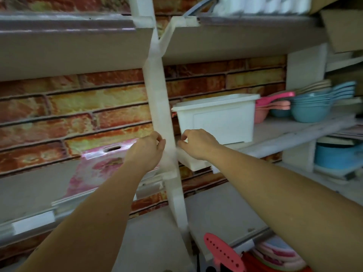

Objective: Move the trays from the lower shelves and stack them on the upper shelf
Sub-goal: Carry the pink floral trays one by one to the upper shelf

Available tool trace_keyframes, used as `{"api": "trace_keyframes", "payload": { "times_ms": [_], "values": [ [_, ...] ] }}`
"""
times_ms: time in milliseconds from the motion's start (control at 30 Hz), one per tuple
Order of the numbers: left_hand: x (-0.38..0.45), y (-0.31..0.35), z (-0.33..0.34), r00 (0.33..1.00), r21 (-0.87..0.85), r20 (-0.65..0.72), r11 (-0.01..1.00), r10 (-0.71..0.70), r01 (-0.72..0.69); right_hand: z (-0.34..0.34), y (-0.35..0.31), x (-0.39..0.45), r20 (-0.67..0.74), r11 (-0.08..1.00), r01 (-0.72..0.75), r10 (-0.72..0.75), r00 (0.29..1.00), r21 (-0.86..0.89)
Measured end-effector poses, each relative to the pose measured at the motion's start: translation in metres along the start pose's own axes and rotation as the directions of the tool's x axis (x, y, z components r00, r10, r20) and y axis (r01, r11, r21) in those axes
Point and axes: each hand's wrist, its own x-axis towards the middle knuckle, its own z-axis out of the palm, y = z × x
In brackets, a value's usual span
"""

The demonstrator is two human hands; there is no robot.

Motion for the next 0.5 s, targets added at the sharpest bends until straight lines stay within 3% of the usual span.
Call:
{"api": "trace_keyframes", "payload": {
  "times_ms": [233, 500],
  "values": [
    [0.017, 0.086, 0.049, 0.986, -0.178, 0.040, 0.972, 0.161, -0.152, -0.038, 0.086, -0.037, -0.055, 0.970, -0.228, 0.224, 0.973, -0.086],
    [0.011, 0.219, 0.092, 0.922, -0.288, 0.061, 0.892, 0.381, -0.349, -0.095, 0.193, -0.110, -0.177, 0.882, -0.452, 0.427, 0.887, -0.136]
  ]
}}
